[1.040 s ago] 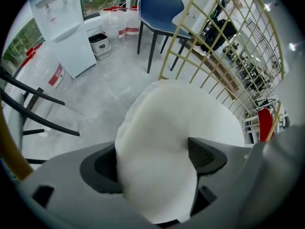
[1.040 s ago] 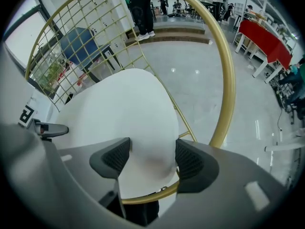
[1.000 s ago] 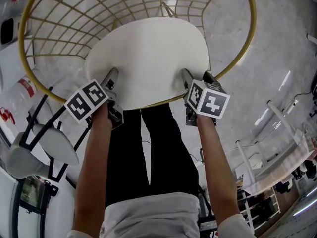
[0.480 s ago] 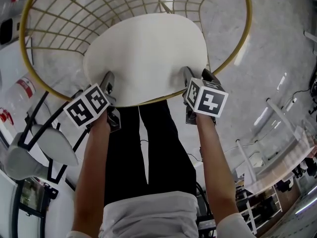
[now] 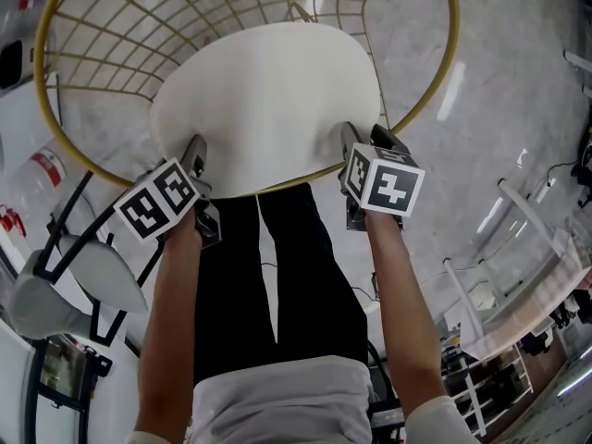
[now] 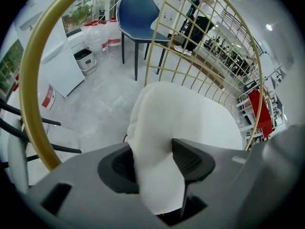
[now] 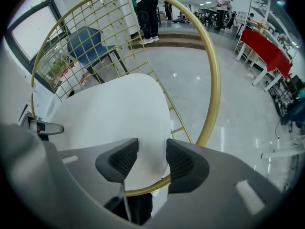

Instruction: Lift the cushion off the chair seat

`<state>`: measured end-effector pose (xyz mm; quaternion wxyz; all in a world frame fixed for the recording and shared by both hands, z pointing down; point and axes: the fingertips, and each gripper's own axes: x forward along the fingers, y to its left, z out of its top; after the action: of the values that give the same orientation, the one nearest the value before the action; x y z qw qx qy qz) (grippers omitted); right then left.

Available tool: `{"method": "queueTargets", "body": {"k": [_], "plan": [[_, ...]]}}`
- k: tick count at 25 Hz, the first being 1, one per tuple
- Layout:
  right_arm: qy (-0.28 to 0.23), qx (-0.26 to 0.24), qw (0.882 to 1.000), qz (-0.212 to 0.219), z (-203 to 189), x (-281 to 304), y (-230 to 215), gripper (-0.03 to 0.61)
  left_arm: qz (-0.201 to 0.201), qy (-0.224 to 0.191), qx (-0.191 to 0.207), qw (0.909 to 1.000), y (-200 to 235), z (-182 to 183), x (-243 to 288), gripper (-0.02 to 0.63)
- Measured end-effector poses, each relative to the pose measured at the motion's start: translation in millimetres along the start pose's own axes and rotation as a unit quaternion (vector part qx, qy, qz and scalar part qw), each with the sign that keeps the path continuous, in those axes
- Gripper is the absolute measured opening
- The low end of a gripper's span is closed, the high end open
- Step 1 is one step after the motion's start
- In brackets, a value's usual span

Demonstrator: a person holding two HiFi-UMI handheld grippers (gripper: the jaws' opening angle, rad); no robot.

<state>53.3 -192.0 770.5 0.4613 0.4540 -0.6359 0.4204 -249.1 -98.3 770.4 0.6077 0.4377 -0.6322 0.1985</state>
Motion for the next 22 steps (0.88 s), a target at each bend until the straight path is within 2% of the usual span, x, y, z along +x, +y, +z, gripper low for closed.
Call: {"method": "queueTargets", "body": {"k": [11, 22], "plan": [[-0.003, -0.011, 1.000, 0.009, 2, -9, 3, 0.160, 0.003, -0.008, -0.001, 1.0000, -3, -4, -13, 0.187], [-0.010, -0.016, 0.999, 0.030, 7, -21, 9, 0.152, -0.017, -0.013, -0.016, 0.9996, -1, 0, -26, 0.173]]}}
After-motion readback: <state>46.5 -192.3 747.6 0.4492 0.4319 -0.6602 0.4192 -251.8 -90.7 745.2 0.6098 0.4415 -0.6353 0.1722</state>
